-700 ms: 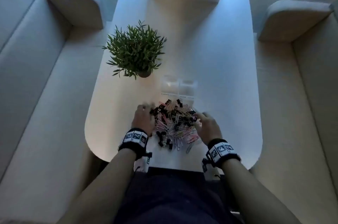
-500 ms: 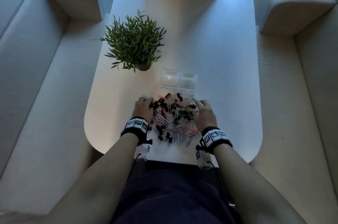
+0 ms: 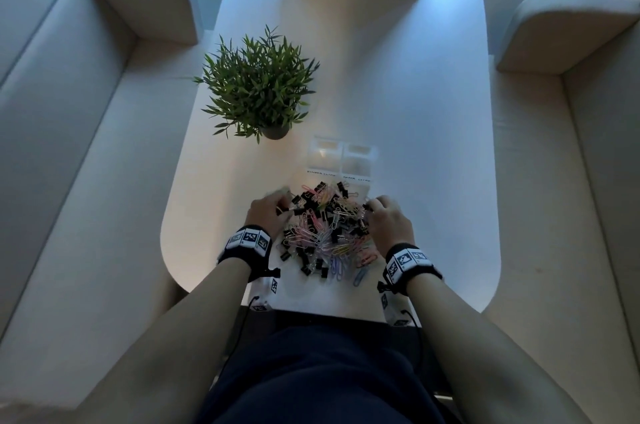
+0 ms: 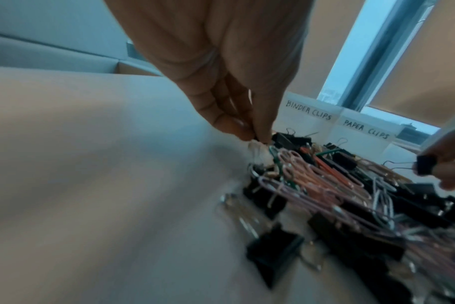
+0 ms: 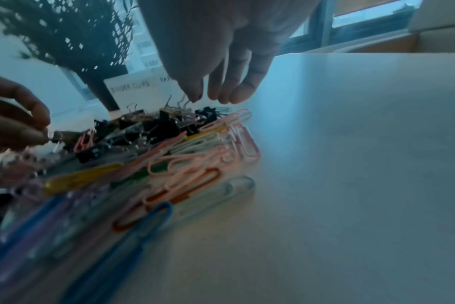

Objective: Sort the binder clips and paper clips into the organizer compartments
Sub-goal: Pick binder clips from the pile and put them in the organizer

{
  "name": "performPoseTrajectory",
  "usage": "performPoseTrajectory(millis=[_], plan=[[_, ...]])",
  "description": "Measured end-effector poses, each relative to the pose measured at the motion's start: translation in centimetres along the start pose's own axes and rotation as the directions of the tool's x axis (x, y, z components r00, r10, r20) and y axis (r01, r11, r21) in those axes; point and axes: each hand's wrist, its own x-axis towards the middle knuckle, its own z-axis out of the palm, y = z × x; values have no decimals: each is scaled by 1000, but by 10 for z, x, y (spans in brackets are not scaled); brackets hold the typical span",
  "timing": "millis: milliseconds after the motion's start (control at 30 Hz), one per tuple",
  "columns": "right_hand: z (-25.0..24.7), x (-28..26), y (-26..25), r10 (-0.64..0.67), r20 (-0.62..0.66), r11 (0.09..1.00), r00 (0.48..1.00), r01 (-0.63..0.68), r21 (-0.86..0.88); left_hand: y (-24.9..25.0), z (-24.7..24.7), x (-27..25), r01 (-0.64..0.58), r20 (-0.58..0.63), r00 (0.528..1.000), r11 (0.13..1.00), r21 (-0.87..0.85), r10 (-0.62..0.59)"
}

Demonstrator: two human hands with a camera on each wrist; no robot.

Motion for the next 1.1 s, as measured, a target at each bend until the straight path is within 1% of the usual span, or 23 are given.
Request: performPoseTrajectory(millis=[100, 167, 267, 333, 433, 500, 567, 633, 667, 733, 767, 800, 867, 933, 967, 1000, 1100], plan=[[-7, -3, -2, 20, -81, 991, 997, -9, 130, -3, -7, -5, -48, -44, 998, 997, -61, 45], [-14, 4, -12, -7, -125, 981, 992, 32, 194, 4, -15, -4, -94, -79, 993, 989, -112, 86], [-24, 36, -40, -67, -151, 960, 986, 105, 260, 28, -26, 12, -127, -95, 989, 980, -156, 113], [-27, 61, -60, -64, -146, 957, 987, 103, 273, 49, -29, 29, -138, -95, 988, 976, -168, 123], [-30, 86, -80, -38, -77, 968, 996, 56, 247, 72, -25, 52, -142, -62, 989, 969, -203, 132], [-30, 89, -80, 15, -44, 966, 999, -3, 257, 76, -23, 58, -132, -47, 991, 976, -172, 126], [-27, 82, -71, 45, -96, 957, 994, -16, 288, 67, -24, 55, -96, -76, 993, 989, -115, 88], [-19, 65, -59, 19, -176, 957, 984, 33, 287, 49, -22, 44, -49, -111, 993, 997, -62, 42], [-13, 55, -55, -39, -176, 961, 984, 85, 263, 39, -18, 37, -40, -103, 994, 999, -20, 38], [1, 40, -55, -216, -79, 959, 973, 226, 169, 23, -6, 26, -59, -24, 998, 994, 92, 61], [9, 37, -57, -296, -14, 948, 955, 295, 116, 17, -1, 23, -82, 16, 997, 986, 144, 80], [15, 37, -62, -349, 45, 936, 936, 345, 74, 12, 5, 22, -103, 42, 994, 979, 178, 97], [22, 41, -72, -373, 144, 928, 916, 370, 52, 9, 9, 23, -124, 55, 992, 971, 206, 115], [24, 45, -84, -375, 199, 926, 905, 375, 42, 12, 9, 24, -123, 48, 992, 970, 212, 116], [24, 46, -89, -378, 222, 924, 899, 382, 23, 13, 8, 24, -115, 50, 993, 972, 206, 107], [25, 47, -93, -377, 242, 922, 894, 387, 4, 11, 8, 25, -131, 41, 991, 969, 207, 125], [29, 51, -95, -365, 259, 924, 894, 382, -17, 13, 3, 25, -117, 82, 992, 965, 236, 101]])
